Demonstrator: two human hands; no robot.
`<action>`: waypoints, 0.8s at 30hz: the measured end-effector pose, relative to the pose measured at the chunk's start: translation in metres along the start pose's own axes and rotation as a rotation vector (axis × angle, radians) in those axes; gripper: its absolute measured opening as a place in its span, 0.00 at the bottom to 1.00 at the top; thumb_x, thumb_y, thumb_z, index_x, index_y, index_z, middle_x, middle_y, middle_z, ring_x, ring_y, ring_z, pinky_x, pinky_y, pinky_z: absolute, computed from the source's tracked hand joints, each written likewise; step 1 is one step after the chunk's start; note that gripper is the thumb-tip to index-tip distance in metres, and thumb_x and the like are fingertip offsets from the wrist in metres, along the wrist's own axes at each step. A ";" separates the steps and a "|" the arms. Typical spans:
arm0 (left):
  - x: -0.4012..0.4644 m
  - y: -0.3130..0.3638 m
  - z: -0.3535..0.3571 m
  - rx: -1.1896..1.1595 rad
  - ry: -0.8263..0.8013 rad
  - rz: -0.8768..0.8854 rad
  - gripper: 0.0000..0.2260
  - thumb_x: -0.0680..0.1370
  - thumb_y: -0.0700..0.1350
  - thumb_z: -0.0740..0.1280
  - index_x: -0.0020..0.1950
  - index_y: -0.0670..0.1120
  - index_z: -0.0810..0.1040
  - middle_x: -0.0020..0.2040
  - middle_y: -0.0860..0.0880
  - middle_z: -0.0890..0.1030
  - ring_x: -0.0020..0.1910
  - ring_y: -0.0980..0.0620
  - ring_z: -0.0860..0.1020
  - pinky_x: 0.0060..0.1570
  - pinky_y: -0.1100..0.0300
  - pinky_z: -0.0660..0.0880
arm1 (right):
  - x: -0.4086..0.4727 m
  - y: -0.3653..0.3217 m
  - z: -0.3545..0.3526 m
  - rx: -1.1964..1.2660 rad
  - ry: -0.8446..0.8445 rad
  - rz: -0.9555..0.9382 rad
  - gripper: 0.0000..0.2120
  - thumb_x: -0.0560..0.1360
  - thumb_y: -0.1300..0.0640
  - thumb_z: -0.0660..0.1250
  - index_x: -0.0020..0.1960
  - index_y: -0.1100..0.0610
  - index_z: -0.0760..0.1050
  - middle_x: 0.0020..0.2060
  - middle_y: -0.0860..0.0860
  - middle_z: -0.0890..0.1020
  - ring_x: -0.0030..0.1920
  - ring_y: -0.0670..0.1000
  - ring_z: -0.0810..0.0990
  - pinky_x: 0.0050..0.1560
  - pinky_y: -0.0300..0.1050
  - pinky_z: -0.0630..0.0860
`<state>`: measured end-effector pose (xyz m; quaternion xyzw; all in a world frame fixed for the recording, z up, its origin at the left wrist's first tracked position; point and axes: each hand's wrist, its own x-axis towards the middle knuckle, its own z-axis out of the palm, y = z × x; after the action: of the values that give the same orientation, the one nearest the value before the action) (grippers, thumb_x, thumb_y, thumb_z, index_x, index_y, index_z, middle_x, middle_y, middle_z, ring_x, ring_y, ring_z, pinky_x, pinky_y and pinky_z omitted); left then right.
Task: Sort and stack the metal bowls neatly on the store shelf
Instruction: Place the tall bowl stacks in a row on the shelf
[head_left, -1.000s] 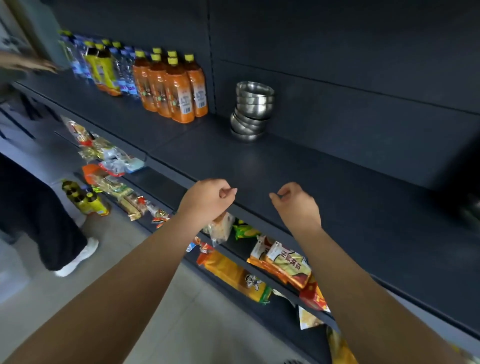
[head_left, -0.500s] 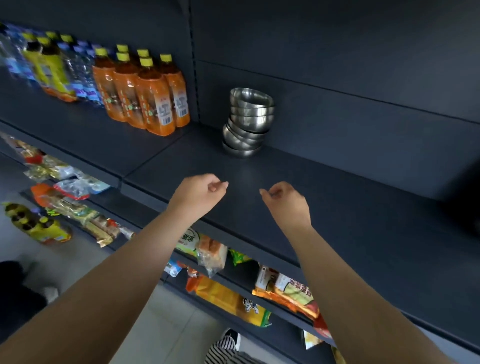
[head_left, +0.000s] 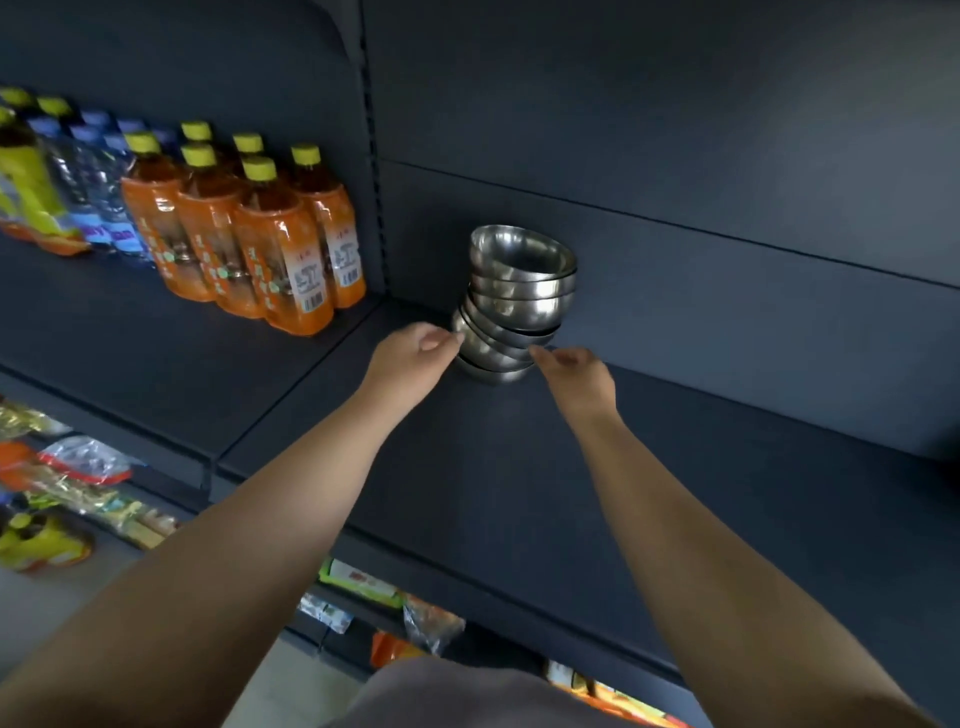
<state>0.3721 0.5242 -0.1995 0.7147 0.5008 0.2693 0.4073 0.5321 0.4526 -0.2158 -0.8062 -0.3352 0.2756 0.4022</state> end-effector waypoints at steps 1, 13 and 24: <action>0.008 0.000 0.000 -0.037 0.004 0.000 0.14 0.78 0.52 0.63 0.57 0.45 0.77 0.51 0.54 0.76 0.52 0.58 0.73 0.49 0.64 0.66 | 0.004 -0.002 0.002 0.029 0.008 0.027 0.14 0.76 0.44 0.62 0.48 0.55 0.74 0.41 0.49 0.75 0.45 0.50 0.73 0.41 0.41 0.68; 0.065 0.011 0.004 -0.275 -0.321 -0.014 0.21 0.81 0.56 0.50 0.67 0.48 0.71 0.60 0.54 0.74 0.61 0.55 0.70 0.57 0.63 0.65 | 0.028 -0.026 0.026 0.700 -0.054 0.212 0.35 0.74 0.35 0.59 0.75 0.52 0.59 0.73 0.47 0.64 0.73 0.48 0.61 0.67 0.45 0.57; 0.088 -0.012 0.006 -0.362 -0.463 -0.015 0.24 0.82 0.56 0.45 0.74 0.48 0.60 0.73 0.50 0.64 0.72 0.55 0.61 0.60 0.66 0.56 | 0.045 -0.026 0.052 0.792 0.046 0.156 0.49 0.61 0.26 0.66 0.73 0.52 0.62 0.69 0.49 0.71 0.66 0.46 0.71 0.66 0.43 0.63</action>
<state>0.4023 0.6070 -0.2150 0.6689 0.3438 0.1811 0.6337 0.5150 0.5225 -0.2297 -0.6178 -0.1321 0.3951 0.6669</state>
